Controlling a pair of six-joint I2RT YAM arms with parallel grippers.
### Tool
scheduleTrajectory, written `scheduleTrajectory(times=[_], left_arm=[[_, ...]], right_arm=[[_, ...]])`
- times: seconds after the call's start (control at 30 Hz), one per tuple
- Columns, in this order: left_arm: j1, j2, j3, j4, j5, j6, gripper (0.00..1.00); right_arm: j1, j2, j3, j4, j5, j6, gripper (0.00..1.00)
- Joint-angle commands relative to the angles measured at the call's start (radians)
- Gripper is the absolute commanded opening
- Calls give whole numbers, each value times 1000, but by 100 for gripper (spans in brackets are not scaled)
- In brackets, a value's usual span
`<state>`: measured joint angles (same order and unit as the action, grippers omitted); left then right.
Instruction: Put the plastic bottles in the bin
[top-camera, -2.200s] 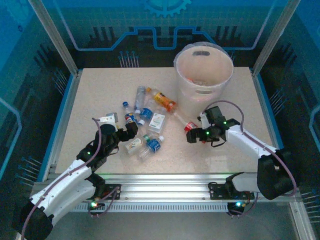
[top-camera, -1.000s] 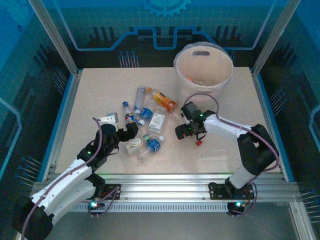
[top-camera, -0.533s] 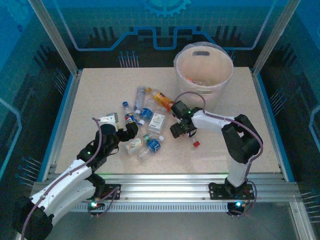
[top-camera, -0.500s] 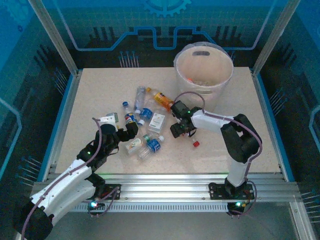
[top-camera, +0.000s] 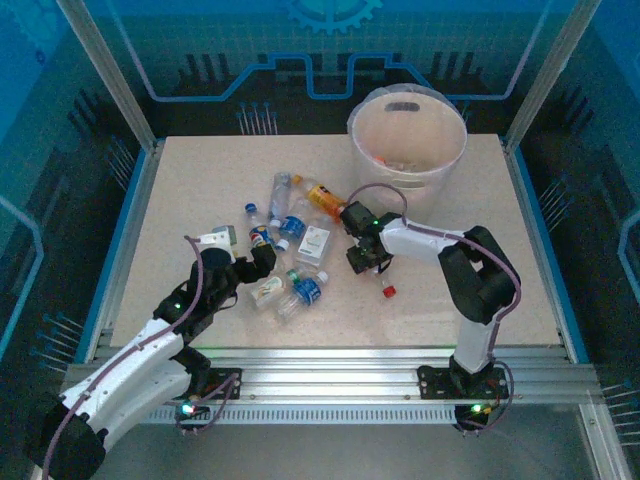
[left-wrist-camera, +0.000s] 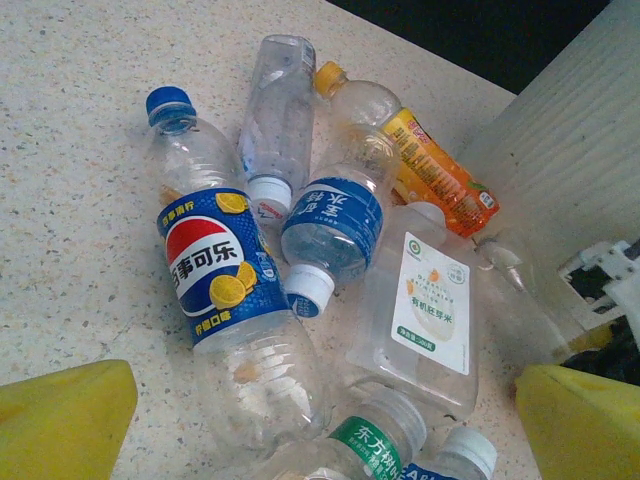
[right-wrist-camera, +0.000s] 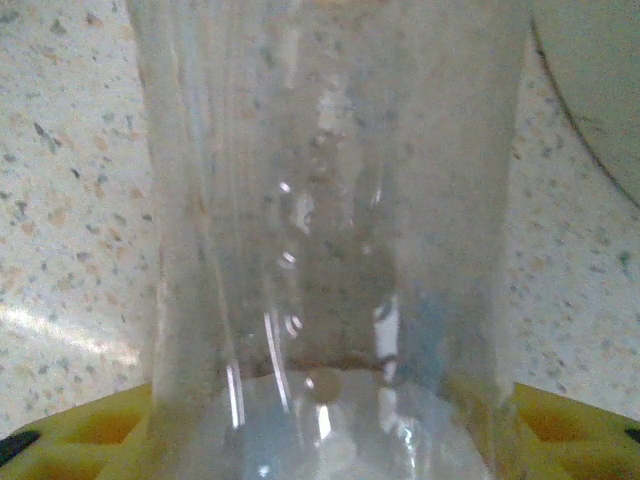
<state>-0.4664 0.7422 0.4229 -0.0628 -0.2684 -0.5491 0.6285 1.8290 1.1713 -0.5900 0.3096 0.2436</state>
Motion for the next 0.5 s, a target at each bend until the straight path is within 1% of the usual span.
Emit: scheduleTrajectory(times=[0.0,0.27,0.37,0.47], left_arm=[[9,-9,2,3,-18,6,99],[11,-5,4,9,-14,2,99],[12,-4,6,9,-13,1,99],[12,-4,7,11,-14,1,99]], right_arm=[[38,-109,-10,-76,43,26,50],[136,-289,38,-224,116,21,45],[167,-359,74,-250,112,4,43],[177,-431,116,-247,78,-24,42]])
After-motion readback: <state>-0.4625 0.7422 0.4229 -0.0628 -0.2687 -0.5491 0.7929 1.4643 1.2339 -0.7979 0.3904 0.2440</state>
